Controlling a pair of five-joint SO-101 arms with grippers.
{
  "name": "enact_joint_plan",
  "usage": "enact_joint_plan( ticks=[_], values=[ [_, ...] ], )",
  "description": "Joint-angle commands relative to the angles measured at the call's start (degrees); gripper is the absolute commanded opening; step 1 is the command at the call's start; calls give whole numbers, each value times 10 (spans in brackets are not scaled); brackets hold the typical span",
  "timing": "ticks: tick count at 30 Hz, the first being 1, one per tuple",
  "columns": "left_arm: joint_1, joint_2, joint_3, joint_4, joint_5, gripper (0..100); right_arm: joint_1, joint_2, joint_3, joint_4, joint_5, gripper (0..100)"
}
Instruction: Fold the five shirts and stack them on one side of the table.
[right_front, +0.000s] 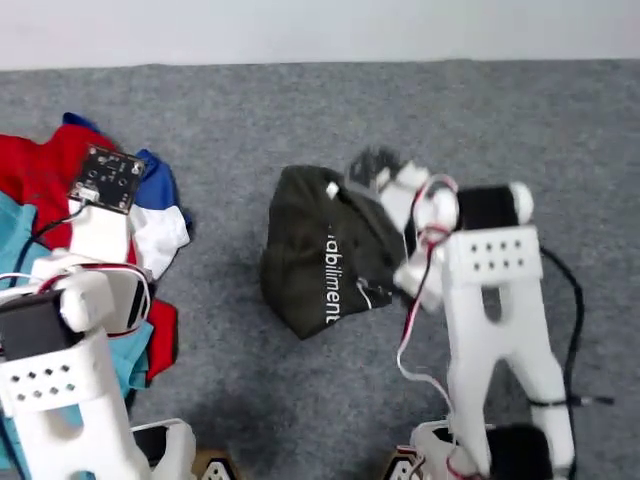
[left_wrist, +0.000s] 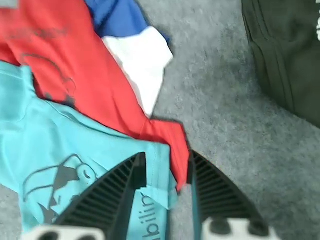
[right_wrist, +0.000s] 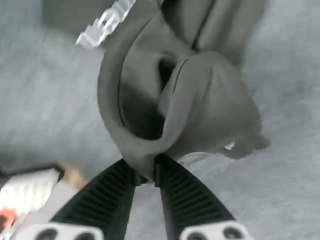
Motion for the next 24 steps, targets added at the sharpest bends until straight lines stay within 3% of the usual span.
enact_joint_plan(
  ticks=[1,10,12,17,24],
  values=[
    [4,-1,3,12,1,137,14,-85,98,17,45,9],
    [4,-1,3,12,1,137,62,-191,170,18,64,13],
    [4,-1,4,11,1,137,72,-205,170,19,61,68],
    [4,-1,15,11,1,139,109,-218,132,17,-55,264],
    [4,-1,76,-5,1,140,108,-167,38,17,-154,257]
  ],
)
